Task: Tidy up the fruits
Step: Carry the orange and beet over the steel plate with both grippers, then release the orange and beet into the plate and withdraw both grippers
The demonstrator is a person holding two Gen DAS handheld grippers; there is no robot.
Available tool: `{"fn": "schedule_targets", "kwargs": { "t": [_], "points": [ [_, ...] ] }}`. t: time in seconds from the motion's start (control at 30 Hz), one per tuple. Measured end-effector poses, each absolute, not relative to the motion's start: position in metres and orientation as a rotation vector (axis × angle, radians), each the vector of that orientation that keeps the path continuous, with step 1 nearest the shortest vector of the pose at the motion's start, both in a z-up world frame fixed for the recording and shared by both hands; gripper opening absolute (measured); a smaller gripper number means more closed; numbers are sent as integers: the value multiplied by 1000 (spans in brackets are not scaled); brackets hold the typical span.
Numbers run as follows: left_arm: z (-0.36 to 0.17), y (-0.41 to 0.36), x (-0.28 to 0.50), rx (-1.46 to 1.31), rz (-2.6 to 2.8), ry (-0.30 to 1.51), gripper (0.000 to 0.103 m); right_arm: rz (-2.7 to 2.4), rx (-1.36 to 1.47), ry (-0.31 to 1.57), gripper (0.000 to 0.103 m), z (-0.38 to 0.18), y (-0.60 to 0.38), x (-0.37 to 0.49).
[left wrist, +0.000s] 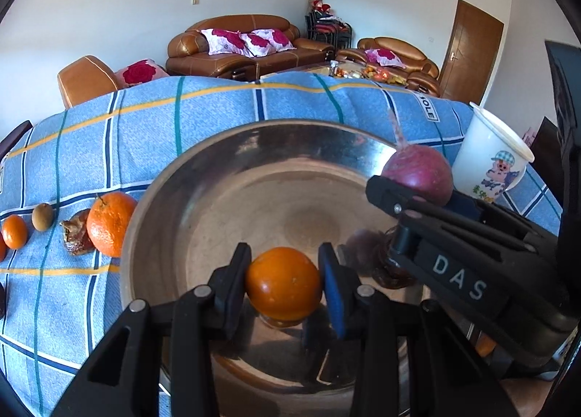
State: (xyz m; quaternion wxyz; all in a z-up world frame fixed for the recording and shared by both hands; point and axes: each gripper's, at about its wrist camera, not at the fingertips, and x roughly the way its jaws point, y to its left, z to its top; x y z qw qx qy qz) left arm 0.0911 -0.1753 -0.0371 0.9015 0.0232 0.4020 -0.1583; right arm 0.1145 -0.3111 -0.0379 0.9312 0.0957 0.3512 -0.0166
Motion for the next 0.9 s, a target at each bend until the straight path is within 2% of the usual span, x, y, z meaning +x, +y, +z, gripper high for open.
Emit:
{"fn": "schedule_targets", "kwargs": {
  "t": [0.07,0.13,0.2,0.33,0.4,0.43,0.63,0.9],
  "points": [
    [-36,-176,92,50,-315,827,40,-32,198,713,55,-37,-310,114],
    [-37,-177,95,52,-310,825,46,-31,202,699,58,-35,-309,113],
    [-36,-178,94,58,-301,818,61,-35,203,682,61,-33,-308,111],
    [-27,-174,84,53,-288,747,79,-52,222,608,61,-26,-310,101],
    [-20,-172,77,49,-271,690,97,-76,241,554,62,-20,-313,92],
    [-16,-169,74,47,-259,658,102,-85,246,528,65,-17,-315,87],
    [4,-146,63,2,-239,571,103,-146,265,362,76,-1,-317,56],
    [2,-103,52,66,-180,552,103,-208,246,291,77,5,-307,23]
  ]
}}
